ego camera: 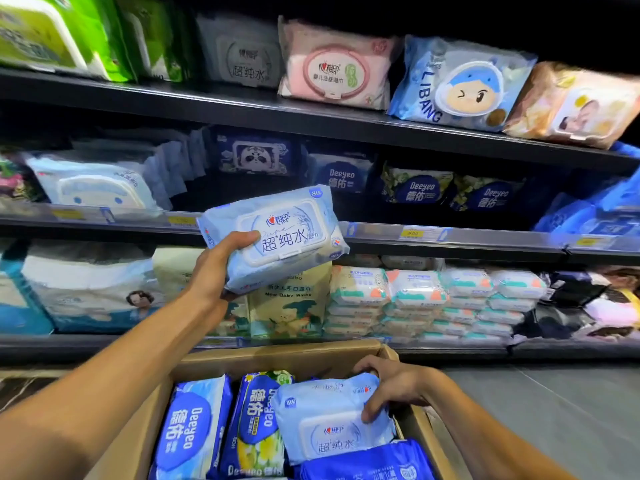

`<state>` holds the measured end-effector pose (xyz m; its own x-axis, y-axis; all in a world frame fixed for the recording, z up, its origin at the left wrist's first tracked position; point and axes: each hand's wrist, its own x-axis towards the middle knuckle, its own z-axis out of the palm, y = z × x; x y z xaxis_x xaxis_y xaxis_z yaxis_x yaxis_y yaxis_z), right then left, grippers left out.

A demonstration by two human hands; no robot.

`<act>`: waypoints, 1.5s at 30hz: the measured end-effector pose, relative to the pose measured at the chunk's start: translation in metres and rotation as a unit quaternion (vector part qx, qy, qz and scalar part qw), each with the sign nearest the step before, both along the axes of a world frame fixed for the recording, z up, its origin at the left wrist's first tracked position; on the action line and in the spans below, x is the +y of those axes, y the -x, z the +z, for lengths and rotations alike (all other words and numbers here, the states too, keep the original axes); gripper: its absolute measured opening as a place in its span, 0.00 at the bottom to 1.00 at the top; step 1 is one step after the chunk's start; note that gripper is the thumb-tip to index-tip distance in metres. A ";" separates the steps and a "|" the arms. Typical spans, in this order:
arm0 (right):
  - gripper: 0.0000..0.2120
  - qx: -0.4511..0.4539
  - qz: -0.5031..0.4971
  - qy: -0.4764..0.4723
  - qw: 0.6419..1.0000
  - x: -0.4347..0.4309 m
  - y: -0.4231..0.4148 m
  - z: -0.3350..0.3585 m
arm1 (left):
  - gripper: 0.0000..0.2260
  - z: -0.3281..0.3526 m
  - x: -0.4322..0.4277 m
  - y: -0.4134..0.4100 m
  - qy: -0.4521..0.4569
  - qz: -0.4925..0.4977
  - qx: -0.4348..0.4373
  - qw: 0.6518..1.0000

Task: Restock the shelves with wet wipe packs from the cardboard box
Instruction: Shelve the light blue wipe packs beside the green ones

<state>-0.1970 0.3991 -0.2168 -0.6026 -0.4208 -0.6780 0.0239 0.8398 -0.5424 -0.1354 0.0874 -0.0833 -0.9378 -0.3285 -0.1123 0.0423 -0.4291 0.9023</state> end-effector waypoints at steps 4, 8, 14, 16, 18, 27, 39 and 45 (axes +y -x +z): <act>0.42 0.000 -0.013 0.009 1.000 0.008 -0.008 -0.006 | 0.25 0.006 0.020 0.005 -0.029 -0.026 0.004 0.999; 0.38 0.043 -0.004 0.031 0.999 0.007 -0.017 -0.008 | 0.25 0.013 0.033 0.009 -0.041 -0.043 0.013 0.998; 0.34 0.047 -0.072 0.128 0.988 0.007 -0.030 -0.016 | 0.19 0.022 0.042 0.007 -0.040 -0.039 0.014 0.998; 0.35 0.045 -0.119 0.165 0.978 0.006 -0.034 -0.018 | 0.14 0.027 0.044 0.007 -0.048 -0.034 0.014 0.998; 0.34 0.041 -0.158 0.194 0.967 0.002 -0.036 -0.018 | 0.13 0.032 0.046 0.006 -0.052 -0.029 0.017 0.998; 0.45 0.049 -0.062 0.181 0.980 -0.026 -0.040 -0.012 | 0.11 0.056 0.041 0.009 -0.030 -0.024 0.063 0.997; 0.18 0.154 0.020 0.317 0.936 -0.068 -0.005 0.148 | 0.31 0.073 -0.011 -0.011 0.122 0.017 0.097 0.988; 0.27 0.184 0.074 0.375 0.906 -0.067 -0.022 0.212 | 0.19 0.090 -0.059 -0.043 0.142 0.038 0.113 0.983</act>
<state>-0.1753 0.3324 -0.0044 -0.6290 -0.7746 0.0668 -0.3573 0.2117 -0.9097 -0.0925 0.0282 0.0071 -0.9001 -0.3856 0.2031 0.2781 -0.1494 0.9489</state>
